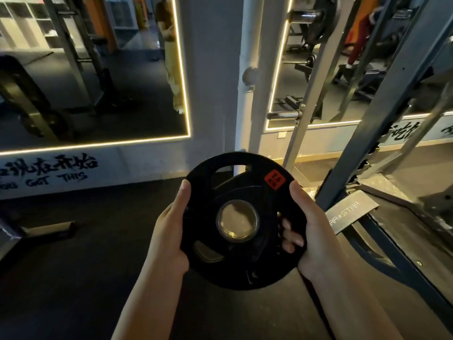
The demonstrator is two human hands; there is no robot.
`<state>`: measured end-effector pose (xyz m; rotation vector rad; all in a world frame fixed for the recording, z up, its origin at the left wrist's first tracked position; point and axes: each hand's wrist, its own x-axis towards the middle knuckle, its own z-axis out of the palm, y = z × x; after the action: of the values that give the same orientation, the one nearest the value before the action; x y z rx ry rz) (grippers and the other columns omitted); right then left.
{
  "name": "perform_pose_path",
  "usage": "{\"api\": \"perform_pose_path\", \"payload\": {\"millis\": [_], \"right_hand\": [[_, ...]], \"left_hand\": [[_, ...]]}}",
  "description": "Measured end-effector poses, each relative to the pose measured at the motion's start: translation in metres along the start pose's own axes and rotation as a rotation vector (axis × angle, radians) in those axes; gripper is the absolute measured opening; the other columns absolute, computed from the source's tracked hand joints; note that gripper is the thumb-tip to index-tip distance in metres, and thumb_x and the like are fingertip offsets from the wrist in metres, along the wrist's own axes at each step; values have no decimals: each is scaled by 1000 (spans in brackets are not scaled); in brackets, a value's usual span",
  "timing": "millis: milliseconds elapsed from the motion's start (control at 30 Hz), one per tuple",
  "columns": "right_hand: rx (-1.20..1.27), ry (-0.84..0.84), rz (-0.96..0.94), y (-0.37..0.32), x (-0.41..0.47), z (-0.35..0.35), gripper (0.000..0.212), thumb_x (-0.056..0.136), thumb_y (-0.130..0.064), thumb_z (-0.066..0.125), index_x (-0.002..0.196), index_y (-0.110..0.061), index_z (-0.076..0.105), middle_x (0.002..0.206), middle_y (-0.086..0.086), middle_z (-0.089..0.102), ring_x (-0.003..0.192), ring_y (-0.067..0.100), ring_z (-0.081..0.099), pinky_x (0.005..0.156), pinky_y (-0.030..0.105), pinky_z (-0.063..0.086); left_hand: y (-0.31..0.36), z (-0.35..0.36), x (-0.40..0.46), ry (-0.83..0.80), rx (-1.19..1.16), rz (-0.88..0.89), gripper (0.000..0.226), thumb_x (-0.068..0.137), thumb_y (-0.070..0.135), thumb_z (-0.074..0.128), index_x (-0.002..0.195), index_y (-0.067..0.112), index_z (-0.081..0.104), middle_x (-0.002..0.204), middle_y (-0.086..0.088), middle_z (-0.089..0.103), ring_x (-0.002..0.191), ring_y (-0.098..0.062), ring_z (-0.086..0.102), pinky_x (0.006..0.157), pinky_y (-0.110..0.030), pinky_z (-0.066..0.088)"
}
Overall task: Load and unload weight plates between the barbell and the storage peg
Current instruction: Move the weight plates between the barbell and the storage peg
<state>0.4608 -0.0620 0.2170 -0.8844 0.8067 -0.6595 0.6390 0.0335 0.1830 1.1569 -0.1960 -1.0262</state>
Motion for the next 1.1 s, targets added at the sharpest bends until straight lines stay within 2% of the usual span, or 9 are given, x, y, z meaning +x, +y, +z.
{"api": "perform_pose_path", "payload": {"millis": [167, 300, 500, 600, 667, 733, 900, 1033, 1100], "right_hand": [[51, 55, -71, -30, 44, -3, 42, 69, -55, 62, 63, -13, 61, 47, -1, 40, 33, 6, 28, 35, 17, 27], [87, 41, -114, -53, 99, -4, 38, 74, -52, 61, 68, -14, 66, 47, -2, 40, 32, 5, 30, 34, 16, 27], [49, -25, -193, -115, 226, 0, 38, 72, -52, 62, 69, -14, 64, 48, 0, 41, 31, 6, 31, 31, 16, 29], [4, -50, -201, -160, 288, -1, 41, 72, -53, 59, 60, -14, 58, 45, -1, 40, 31, 7, 30, 31, 16, 29], [6, -80, -204, -188, 329, -3, 44, 72, -54, 58, 53, -14, 55, 45, 0, 37, 30, 7, 28, 30, 16, 27], [-13, -87, -225, -212, 366, -5, 44, 71, -54, 58, 59, -11, 56, 48, 2, 36, 30, 7, 26, 30, 16, 26], [4, -92, -253, -258, 439, -12, 39, 73, -50, 59, 69, -11, 60, 51, 2, 39, 30, 6, 26, 30, 14, 23], [-24, -31, -289, -300, 497, -18, 40, 68, -52, 61, 55, -15, 61, 48, 2, 37, 30, 7, 25, 31, 16, 21], [-65, 62, -317, -323, 528, -21, 44, 59, -58, 64, 54, -15, 58, 46, 0, 36, 32, 9, 25, 34, 17, 23]], "left_hand": [[26, 32, 49, -102, 76, 91, 78, 60, 68, 76, 118, 16, 67, 112, -12, 70, 106, -32, 67, 100, -53, 44], [44, 57, 99, -111, 79, 155, 81, 60, 66, 78, 119, 12, 66, 116, -16, 67, 109, -36, 65, 102, -55, 44], [90, 113, 204, -58, 111, 290, 89, 39, 78, 79, 105, 19, 73, 109, -12, 71, 106, -33, 66, 102, -54, 44], [116, 154, 255, -52, 103, 320, 74, 46, 76, 78, 97, 22, 77, 106, -11, 72, 103, -31, 68, 100, -53, 45], [127, 179, 286, -45, 70, 351, 53, 58, 63, 72, 89, 20, 78, 101, -11, 74, 95, -28, 71, 95, -50, 48], [137, 202, 314, -9, 26, 361, 45, 61, 56, 67, 84, 19, 78, 95, -10, 75, 88, -26, 73, 90, -46, 50], [157, 249, 396, 15, -21, 347, 60, 57, 59, 66, 101, 18, 72, 99, -9, 74, 98, -28, 69, 97, -49, 46], [169, 289, 479, -78, -55, 288, 65, 51, 62, 72, 99, 18, 74, 102, -10, 74, 101, -31, 68, 99, -54, 44], [178, 313, 526, -100, -54, 275, 67, 53, 64, 71, 101, 18, 74, 104, -10, 73, 101, -31, 68, 99, -54, 44]]}}
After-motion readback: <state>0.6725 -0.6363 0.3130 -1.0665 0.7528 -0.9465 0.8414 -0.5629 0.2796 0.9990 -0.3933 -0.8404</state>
